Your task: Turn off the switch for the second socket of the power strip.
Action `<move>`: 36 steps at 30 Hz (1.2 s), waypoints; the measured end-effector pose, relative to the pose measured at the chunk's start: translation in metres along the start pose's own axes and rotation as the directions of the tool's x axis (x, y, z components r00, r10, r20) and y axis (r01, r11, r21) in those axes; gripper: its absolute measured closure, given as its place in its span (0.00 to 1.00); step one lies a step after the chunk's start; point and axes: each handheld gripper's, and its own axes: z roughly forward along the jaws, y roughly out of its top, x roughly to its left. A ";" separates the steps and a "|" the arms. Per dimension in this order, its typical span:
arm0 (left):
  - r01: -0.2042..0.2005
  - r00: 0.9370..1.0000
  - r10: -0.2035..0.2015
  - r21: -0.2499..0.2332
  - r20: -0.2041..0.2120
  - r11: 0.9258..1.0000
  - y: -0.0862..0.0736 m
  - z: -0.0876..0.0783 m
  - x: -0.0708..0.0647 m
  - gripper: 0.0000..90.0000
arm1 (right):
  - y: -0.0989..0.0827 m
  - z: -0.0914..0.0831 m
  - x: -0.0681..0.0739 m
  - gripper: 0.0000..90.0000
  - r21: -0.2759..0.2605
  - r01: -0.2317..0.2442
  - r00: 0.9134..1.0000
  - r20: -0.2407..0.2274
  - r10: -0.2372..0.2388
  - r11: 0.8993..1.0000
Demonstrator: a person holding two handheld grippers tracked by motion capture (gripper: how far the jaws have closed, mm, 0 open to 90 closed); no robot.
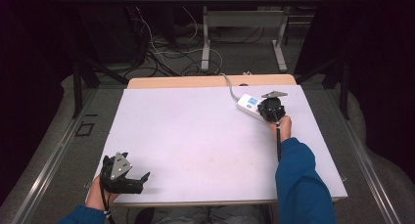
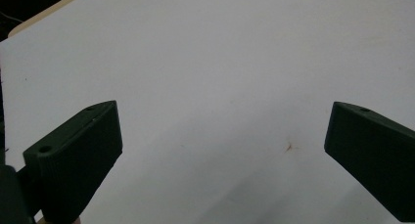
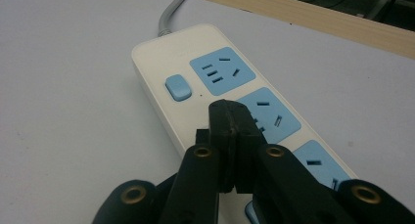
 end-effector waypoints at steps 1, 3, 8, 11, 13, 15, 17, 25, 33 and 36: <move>0.000 1.000 0.000 0.000 0.000 1.000 0.000 0.000 0.000 0.01 | 0.000 0.000 0.000 1.00 0.000 -0.001 1.000 -0.001 0.001 1.000; 0.000 1.000 0.000 0.000 -0.001 1.000 0.000 0.000 0.000 0.01 | 0.000 0.000 0.000 1.00 0.001 0.003 1.000 0.003 -0.003 1.000; 0.000 1.000 0.000 -0.002 0.000 1.000 0.000 0.000 0.000 0.01 | 0.000 -0.001 0.000 0.98 0.002 0.000 1.000 0.009 0.000 1.000; -0.001 1.000 0.001 0.001 -0.001 1.000 0.000 -0.001 0.000 0.01 | 0.001 -0.002 0.000 0.95 0.008 -0.003 1.000 0.007 0.002 1.000; 0.003 1.000 -0.003 -0.002 0.000 1.000 0.000 -0.001 0.000 0.01 | 0.002 -0.003 0.000 0.90 0.006 -0.005 1.000 0.005 0.005 1.000; 0.000 1.000 0.000 -0.001 -0.001 1.000 0.000 -0.001 0.000 0.01 | 0.003 -0.006 0.000 0.83 0.003 0.005 1.000 -0.006 -0.005 1.000; -0.007 1.000 0.007 0.001 -0.004 1.000 0.000 -0.001 0.000 0.01 | 0.006 -0.009 0.001 0.73 0.006 -0.012 1.000 -0.017 0.012 1.000; -0.002 1.000 0.002 -0.002 -0.002 1.000 0.000 -0.001 -0.001 0.01 | 0.010 -0.029 0.002 0.38 0.012 -0.023 0.995 -0.102 0.024 1.000; -0.003 1.000 0.003 0.001 -0.006 1.000 0.000 -0.002 0.000 0.01 | 0.008 -0.054 0.006 0.20 0.008 -0.005 0.980 -0.197 0.006 1.000; -0.002 1.000 0.002 0.002 -0.005 1.000 0.000 -0.002 0.000 0.01 | 0.005 -0.064 0.007 0.17 0.013 0.006 0.976 -0.218 -0.003 1.000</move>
